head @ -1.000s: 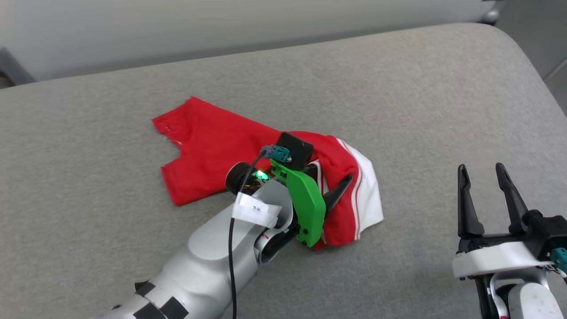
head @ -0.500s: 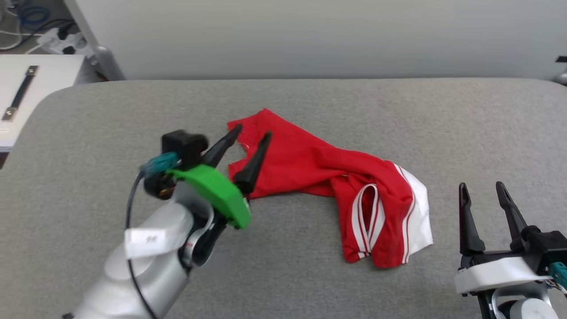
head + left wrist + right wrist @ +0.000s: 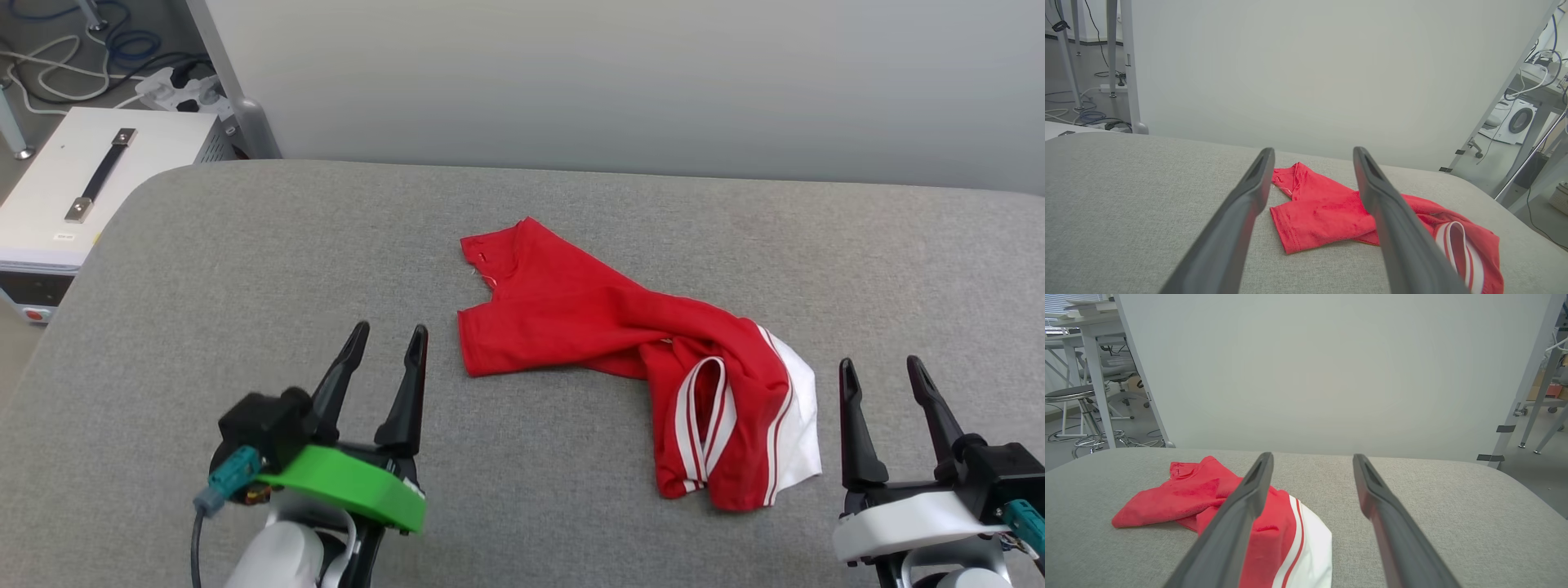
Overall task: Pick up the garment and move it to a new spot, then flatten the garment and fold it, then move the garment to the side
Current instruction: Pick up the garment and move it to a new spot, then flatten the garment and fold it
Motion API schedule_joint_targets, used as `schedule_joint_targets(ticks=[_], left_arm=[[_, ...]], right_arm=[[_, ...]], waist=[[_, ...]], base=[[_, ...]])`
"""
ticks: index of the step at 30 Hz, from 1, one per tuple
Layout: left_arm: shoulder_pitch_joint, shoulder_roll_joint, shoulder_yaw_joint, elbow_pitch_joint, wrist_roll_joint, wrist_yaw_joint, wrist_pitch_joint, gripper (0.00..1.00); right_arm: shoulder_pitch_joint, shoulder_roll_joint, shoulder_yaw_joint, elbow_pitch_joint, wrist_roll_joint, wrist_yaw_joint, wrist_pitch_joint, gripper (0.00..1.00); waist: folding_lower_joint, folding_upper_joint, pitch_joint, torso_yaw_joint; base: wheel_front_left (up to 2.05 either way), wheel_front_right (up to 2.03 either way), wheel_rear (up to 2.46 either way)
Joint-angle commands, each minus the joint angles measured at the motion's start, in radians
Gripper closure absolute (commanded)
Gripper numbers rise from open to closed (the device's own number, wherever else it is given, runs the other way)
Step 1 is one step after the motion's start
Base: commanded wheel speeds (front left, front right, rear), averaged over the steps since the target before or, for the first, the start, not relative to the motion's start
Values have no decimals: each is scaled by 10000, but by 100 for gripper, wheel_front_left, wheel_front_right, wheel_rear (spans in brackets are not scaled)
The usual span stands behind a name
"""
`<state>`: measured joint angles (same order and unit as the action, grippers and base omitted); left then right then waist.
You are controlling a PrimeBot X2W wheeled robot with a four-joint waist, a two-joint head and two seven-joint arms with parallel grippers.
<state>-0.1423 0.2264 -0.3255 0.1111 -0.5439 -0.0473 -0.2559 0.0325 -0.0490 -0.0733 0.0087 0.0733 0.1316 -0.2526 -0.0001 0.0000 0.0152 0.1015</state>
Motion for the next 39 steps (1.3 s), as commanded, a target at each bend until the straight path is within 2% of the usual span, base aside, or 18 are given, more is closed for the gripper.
schedule_joint_targets(ticks=[1,4,9,15,22,25,34,39], left_arm=[[283,-249,297,-95,448,-130,-57,0],[661,-759,873,-193,1159,-383,-57,0],[987,-1200,1377,-170,1996,-719,-58,0],[982,-1467,1665,-178,2279,-820,-58,0],[784,-1559,1482,-203,2367,-831,-58,0],[694,-1551,1406,-192,2368,-832,-58,0],[355,-1506,1332,-168,2384,-833,-58,0],[62,-1525,1198,-123,2360,-833,-58,0]], right_arm=[[134,-13,42,27,-85,-9,-92,0],[161,-13,82,51,-87,-9,-92,0],[149,-12,176,118,-117,-9,-92,0],[130,-12,202,126,-157,-9,-92,0],[61,-125,378,481,-275,-9,163,0],[-101,-382,390,668,-12,-9,1187,0],[-1079,-1905,891,566,1753,-9,6621,0],[-1692,-2282,970,686,2395,-9,8637,0]], waist=[[1,0,-24,-31],[1,0,-60,-81],[1,0,-34,-185],[1,0,48,-239],[1,0,356,-185],[1,0,498,-104],[1,0,1155,147],[1,0,1537,411]], base=[[0,0,0],[0,0,0],[0,0,0],[0,0,0],[0,0,0],[0,0,0],[0,0,0],[0,0,0]])
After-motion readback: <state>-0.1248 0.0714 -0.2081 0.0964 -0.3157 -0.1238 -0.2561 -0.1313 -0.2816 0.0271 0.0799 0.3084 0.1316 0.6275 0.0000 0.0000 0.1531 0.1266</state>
